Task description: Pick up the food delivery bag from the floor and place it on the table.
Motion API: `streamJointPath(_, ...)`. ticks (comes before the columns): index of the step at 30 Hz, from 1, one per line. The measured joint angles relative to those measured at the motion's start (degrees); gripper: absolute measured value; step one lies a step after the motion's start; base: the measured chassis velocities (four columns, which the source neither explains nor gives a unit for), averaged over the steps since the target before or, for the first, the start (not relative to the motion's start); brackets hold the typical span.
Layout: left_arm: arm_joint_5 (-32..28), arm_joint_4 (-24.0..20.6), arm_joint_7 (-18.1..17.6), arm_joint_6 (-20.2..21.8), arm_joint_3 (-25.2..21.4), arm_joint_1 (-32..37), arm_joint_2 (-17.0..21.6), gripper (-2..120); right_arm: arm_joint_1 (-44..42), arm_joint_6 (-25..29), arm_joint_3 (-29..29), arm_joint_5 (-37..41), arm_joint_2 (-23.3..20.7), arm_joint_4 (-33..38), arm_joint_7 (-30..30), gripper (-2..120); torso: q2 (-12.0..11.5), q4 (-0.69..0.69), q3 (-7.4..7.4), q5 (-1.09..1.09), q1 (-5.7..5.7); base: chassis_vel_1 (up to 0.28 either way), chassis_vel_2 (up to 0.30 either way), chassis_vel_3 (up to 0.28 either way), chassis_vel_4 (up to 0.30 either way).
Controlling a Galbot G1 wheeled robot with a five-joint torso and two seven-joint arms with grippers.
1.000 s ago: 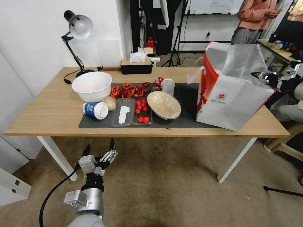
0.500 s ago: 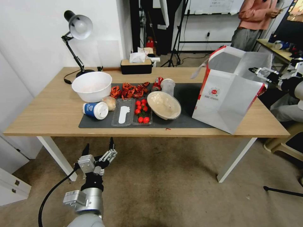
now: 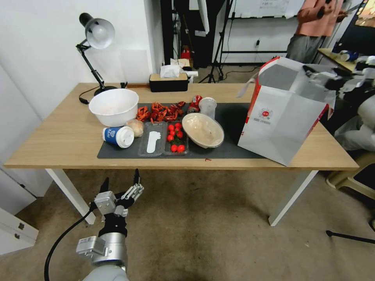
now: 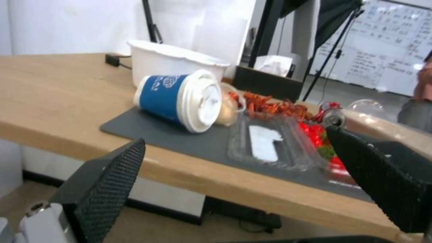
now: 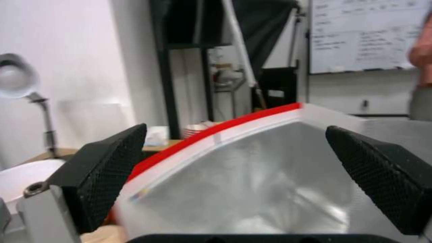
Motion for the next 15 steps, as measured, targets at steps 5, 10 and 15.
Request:
streamJointPath(5,0.1,-0.4,1.6,-0.7,-0.3,0.3,0.0,100,-7.3,7.1,1.5,-7.6,3.2,4.8,-1.5,100,0.0,-0.01,0.00,0.00,0.00,0.000,0.000,0.000,0.000)
streamJointPath(10,0.4,-0.4,2.9,-1.7,-0.5,0.7,-0.2,100,-12.3,11.2,1.7,-14.1,6.3,8.3,-0.9,100,0.0,0.00,0.00,-0.01,0.00,0.000,0.000,0.000,0.000)
streamJointPath(15,0.8,-0.2,5.6,-2.9,-1.0,1.2,-0.2,100,-22.9,17.7,2.2,-24.9,12.4,12.4,1.2,100,0.0,0.00,0.00,-0.01,0.00,0.000,0.000,0.000,0.000)
